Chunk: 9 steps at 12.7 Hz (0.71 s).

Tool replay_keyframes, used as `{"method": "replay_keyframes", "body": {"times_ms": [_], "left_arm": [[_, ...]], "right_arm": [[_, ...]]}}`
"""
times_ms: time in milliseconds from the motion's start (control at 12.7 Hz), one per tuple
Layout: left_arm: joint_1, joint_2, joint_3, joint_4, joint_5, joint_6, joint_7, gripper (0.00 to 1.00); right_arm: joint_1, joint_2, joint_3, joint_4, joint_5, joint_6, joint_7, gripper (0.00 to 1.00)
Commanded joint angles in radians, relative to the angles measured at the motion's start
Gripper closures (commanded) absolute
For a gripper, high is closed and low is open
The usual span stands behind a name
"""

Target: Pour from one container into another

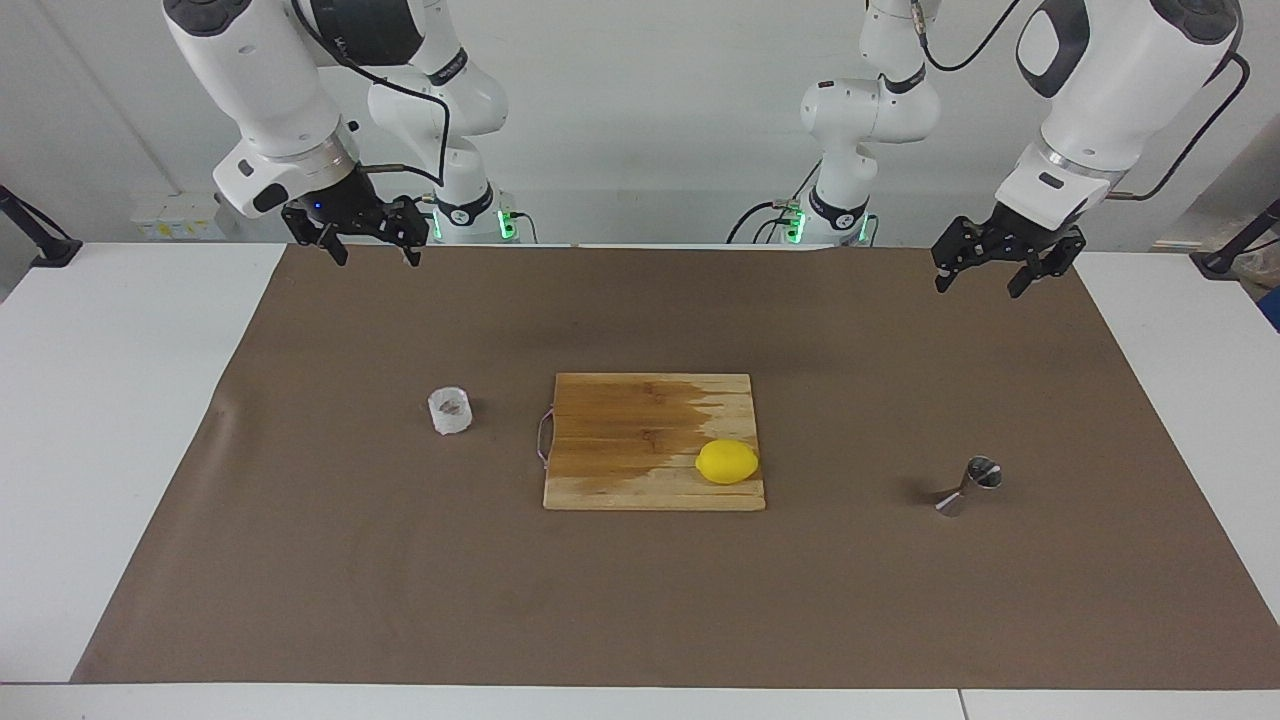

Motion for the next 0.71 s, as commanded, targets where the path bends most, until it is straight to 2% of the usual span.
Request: {"method": "replay_keyframes", "body": {"times_ms": [0, 394, 631], "left_arm": [[0.018, 0.087, 0.001, 0.102, -0.042, -0.061, -0.068, 0.0], [0.11, 0.369, 0.004, 0.362, -0.208, -0.053, -0.322, 0.0], [0.165, 0.527, -0.003, 0.512, -0.266, -0.041, -0.466, 0.0]], "right_arm": [[-0.01, -0.006, 0.005, 0.001, 0.002, 0.003, 0.018, 0.0], [-0.01, -0.006, 0.005, 0.001, 0.002, 0.003, 0.018, 0.0], [-0.01, -0.006, 0.005, 0.001, 0.002, 0.003, 0.018, 0.0]]}}
